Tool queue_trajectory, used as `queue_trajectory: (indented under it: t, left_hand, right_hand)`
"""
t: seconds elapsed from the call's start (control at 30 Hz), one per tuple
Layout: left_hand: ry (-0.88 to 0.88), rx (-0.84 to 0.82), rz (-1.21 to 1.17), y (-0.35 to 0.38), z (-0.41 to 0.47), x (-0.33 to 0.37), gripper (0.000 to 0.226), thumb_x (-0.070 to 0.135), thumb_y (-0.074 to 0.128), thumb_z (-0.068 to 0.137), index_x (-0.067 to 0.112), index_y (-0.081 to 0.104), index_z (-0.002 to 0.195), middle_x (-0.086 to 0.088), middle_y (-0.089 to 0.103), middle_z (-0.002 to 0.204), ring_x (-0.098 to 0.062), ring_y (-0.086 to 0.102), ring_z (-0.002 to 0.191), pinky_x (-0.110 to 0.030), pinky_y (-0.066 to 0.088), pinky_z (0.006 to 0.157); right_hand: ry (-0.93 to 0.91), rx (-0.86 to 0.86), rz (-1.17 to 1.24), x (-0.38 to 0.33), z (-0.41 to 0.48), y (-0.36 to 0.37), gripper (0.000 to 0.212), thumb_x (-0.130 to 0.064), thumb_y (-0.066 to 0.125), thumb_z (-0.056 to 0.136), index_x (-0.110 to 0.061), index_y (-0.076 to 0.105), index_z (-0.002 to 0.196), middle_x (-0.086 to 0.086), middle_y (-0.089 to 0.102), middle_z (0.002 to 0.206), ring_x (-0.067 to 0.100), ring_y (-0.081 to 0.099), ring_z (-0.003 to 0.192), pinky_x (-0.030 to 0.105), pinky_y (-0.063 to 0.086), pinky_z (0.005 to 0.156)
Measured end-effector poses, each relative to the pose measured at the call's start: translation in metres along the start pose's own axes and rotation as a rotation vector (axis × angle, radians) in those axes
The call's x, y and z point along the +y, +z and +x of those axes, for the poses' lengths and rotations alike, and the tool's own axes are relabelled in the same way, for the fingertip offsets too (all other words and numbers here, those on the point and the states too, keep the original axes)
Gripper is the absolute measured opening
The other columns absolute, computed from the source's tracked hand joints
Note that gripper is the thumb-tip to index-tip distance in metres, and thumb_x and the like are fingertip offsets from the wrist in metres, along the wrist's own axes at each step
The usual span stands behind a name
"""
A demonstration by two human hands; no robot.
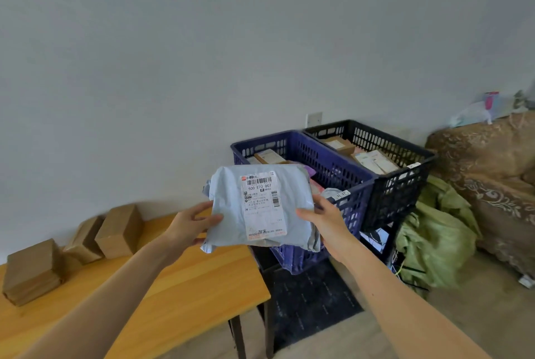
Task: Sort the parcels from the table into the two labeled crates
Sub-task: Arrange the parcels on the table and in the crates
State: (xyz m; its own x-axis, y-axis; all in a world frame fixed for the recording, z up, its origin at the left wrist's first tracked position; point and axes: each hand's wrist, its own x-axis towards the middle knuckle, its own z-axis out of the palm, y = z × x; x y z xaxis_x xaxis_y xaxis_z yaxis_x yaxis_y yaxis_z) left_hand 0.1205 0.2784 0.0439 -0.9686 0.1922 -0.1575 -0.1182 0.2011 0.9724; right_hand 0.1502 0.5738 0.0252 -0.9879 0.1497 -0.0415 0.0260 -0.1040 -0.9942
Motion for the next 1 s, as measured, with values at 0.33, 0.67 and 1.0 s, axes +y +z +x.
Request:
queue_trajectory:
  t: [0.33,0.67,1.0]
  left_hand:
    - [-0.024,0.018,0.066,0.135,0.003,0.028,0.045,0.023,0.069,0.087,0.024,0.055,0.130,-0.004,0.069,0.109,-0.022,0.069,0.097,-0.038,0.057,0.080]
    - [-0.056,0.016,0.033,0.201,0.047,0.063,0.055,0.024,0.076,0.081,0.021,0.049,0.129,-0.008,0.064,0.116,-0.022,0.071,0.092,-0.031,0.058,0.069]
    - [-0.027,0.032,-0.017,0.234,0.133,0.085,0.050,0.023,0.071,0.087,0.023,0.050,0.132,-0.005,0.063,0.120,-0.025,0.068,0.098,-0.030,0.057,0.069]
  right_hand:
    - [0.007,-0.011,-0.033,-0.016,-0.015,-0.139,0.028,-0.013,0.072,0.085,-0.021,0.060,0.109,0.001,0.068,0.107,0.015,0.067,0.096,0.031,0.056,0.075]
    - [0.010,0.019,0.001,-0.021,0.020,-0.209,0.034,-0.015,0.070,0.087,-0.021,0.058,0.118,0.000,0.067,0.111,0.018,0.065,0.102,0.036,0.056,0.083]
    - [-0.041,0.010,-0.085,-0.043,0.115,-0.237,0.022,-0.016,0.068,0.088,-0.029,0.058,0.104,-0.003,0.066,0.108,0.011,0.064,0.098,0.025,0.052,0.074]
